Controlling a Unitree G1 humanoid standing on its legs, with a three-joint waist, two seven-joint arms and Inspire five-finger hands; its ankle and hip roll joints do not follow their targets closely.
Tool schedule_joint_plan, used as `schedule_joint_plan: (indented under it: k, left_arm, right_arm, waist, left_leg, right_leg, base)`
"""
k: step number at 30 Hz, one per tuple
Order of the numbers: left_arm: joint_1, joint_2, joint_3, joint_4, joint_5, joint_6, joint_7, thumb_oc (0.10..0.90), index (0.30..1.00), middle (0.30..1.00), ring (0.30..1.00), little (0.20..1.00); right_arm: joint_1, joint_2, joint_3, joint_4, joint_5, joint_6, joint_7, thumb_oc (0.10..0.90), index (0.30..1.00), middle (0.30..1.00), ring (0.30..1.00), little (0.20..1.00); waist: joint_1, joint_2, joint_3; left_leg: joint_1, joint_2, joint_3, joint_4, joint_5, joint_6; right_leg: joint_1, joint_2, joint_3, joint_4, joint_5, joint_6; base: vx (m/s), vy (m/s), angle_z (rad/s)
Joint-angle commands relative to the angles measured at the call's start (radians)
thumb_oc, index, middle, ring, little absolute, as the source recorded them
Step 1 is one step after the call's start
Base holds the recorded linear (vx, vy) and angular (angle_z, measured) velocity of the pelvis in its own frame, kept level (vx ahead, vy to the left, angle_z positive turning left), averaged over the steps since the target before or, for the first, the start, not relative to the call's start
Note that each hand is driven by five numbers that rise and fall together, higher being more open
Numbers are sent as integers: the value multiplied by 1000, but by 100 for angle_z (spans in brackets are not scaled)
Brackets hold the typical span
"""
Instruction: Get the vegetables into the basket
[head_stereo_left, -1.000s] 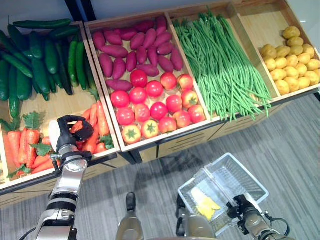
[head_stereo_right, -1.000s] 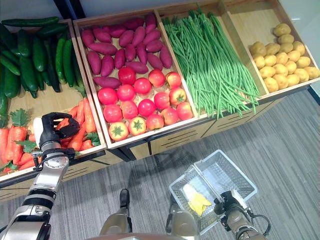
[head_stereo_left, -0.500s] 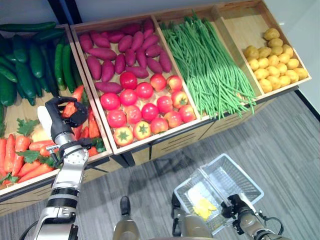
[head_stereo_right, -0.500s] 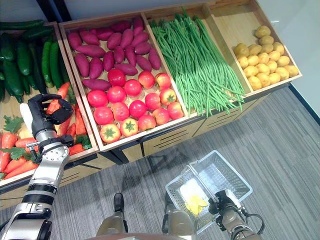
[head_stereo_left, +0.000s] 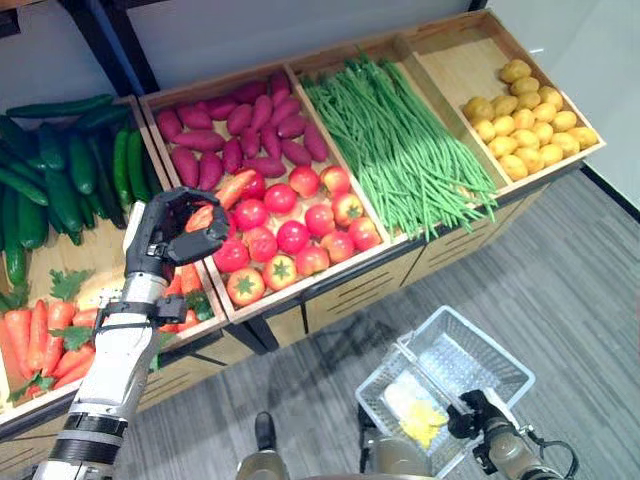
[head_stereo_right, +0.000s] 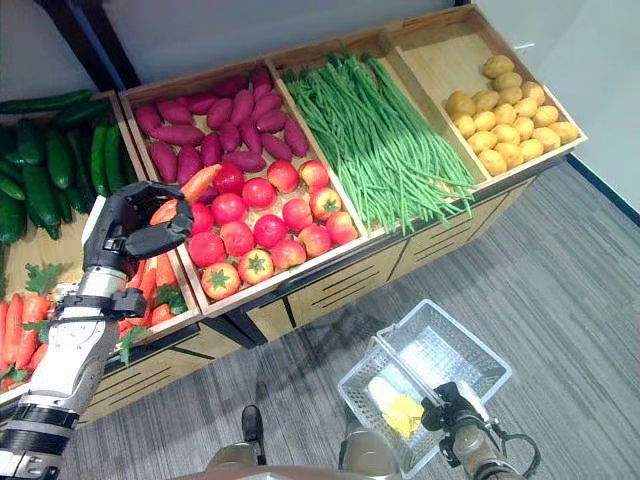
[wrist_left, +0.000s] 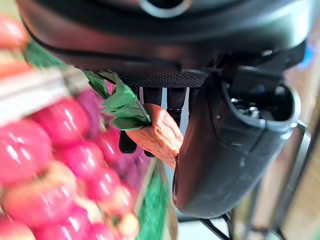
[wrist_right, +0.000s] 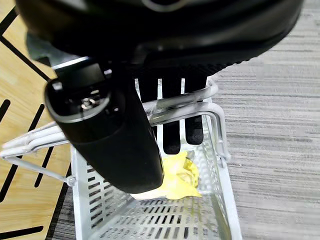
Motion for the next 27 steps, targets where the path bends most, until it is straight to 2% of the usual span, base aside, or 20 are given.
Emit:
schedule_joint_plan:
  k: [1, 7, 9, 12, 13, 15, 17, 19, 20, 21, 22, 23, 25, 27]
  left_arm:
    - [-116, 49, 25, -62, -33, -128, -18, 400, 300, 300, 300, 300]
    - [-106, 38, -1, -92, -21, -119, -45, 400, 300, 300, 300, 300]
    - [-116, 55, -23, -112, -26, -119, -64, 400, 300, 300, 300, 300]
    - [-136, 77, -62, -129, -36, -125, -89, 400, 300, 300, 300, 300]
    - [-137, 87, -81, -140, -40, -124, -103, 400, 300, 300, 300, 300]
    - [-148, 99, -98, -149, -36, -130, -115, 400, 300, 300, 300, 300]
    - [-155, 104, -100, -152, -37, -131, -116, 400, 300, 300, 300, 300]
    - [-152, 108, -110, -154, -38, -129, -125, 400, 300, 300, 300, 300]
    - [-130, 105, -85, -194, -45, -119, -140, 400, 300, 300, 300, 300]
    - [-118, 105, -77, -204, -55, -122, -153, 400, 300, 300, 300, 300]
    - [-108, 103, -73, -218, -53, -119, -162, 400, 300, 300, 300, 300]
    - [-106, 103, -72, -219, -53, -118, -162, 400, 300, 300, 300, 300]
    - [-98, 100, -61, -212, -53, -119, -165, 400, 300, 300, 300, 300]
    - [-84, 89, -55, -215, -49, -120, -170, 400, 300, 300, 300, 300]
  right_arm:
    - [-2, -34, 1, 36, 23, -12, -6, 400, 300, 300, 300, 300]
    - [-1, -33, -37, 40, 51, -13, -8, 400, 300, 300, 300, 300]
    - [-12, -40, -51, 32, 69, -15, -9, 400, 300, 300, 300, 300]
    - [-7, -51, -73, 20, 78, -17, -11, 400, 300, 300, 300, 300]
    - [1, -52, -87, 12, 82, -17, -12, 400, 300, 300, 300, 300]
    - [1, -57, -104, 4, 91, -17, -16, 400, 300, 300, 300, 300]
    - [-10, -53, -105, -2, 98, -16, -18, 400, 300, 300, 300, 300]
    - [-25, -47, -95, -13, 101, -20, -21, 400, 300, 300, 300, 300]
    - [-42, -43, -85, -5, 99, -22, -21, 400, 300, 300, 300, 300]
    - [-42, -39, -78, -11, 97, -28, -23, 400, 300, 300, 300, 300]
    - [-40, -33, -73, -12, 95, -29, -19, 400, 300, 300, 300, 300]
    - [-39, -32, -73, -13, 95, -29, -19, 400, 300, 300, 300, 300]
    - [-20, -28, -77, -18, 95, -32, -20, 400, 300, 300, 300, 300]
    - [18, -26, -87, -17, 93, -32, -13, 400, 300, 300, 300, 300]
  waist:
    - [-5, -56, -58]
    - [-15, -54, -60]
    - [-22, -71, -29]
    - [-32, -74, -14]
    - [-51, -80, -11]
    - [-65, -86, -6]
    - [-65, -87, -5]
    - [-30, -63, 15]
    - [11, -43, -2]
    - [18, -41, -10]
    - [28, -46, -22]
    - [30, -47, -22]
    - [33, -52, -31]
    - [21, -49, -49]
  left_leg:
    - [-15, 11, -49, 1, -39, -12]
    - [40, -3, -4, 6, -60, 5]
    - [-8, -17, 9, 136, -113, 21]
    - [-22, -36, 39, 159, -137, 39]
    - [-22, -59, 56, 148, -140, 49]
    - [-24, -81, 86, 135, -145, 59]
    - [-40, -83, 110, 134, -139, 64]
    - [-55, -54, 178, 148, -139, 79]
    - [-40, -38, 249, 134, -152, 84]
    - [-26, -34, 299, 126, -147, 93]
    - [-13, -37, 339, 118, -148, 96]
    - [-10, -38, 342, 117, -148, 96]
    - [-2, -36, 373, 116, -143, 90]
    - [17, -25, 401, 109, -130, 76]
  right_leg:
    - [39, -97, 20, 4, -60, 92]
    - [52, -109, 50, 8, -64, 101]
    - [30, -126, 87, 66, -69, 102]
    - [-22, -140, 123, 111, -51, 125]
    - [-41, -155, 142, 101, 7, 148]
    - [-70, -175, 165, 74, 98, 170]
    - [-103, -179, 175, 70, 122, 174]
    - [-94, -194, 1, 158, 16, 132]
    - [-27, -218, -169, 288, -80, 111]
    - [-5, -213, -182, 357, -108, 105]
    - [27, -203, -188, 356, -127, 102]
    - [28, -203, -185, 354, -126, 102]
    - [53, -193, -200, 293, -125, 102]
    - [77, -166, -198, 216, -152, 98]
  base:
    - [49, 12, -6]
    - [66, 48, -17]
    - [-50, 103, -31]
    - [-94, 195, -39]
    - [-78, 171, -38]
    - [-137, 185, -34]
    - [-165, 106, -78]
    - [-244, 245, -130]
    - [-218, 344, -312]
    - [-158, 298, -264]
    - [-72, 92, -244]
    - [-12, -8, -87]
    - [8, -65, -85]
    - [66, -138, -39]
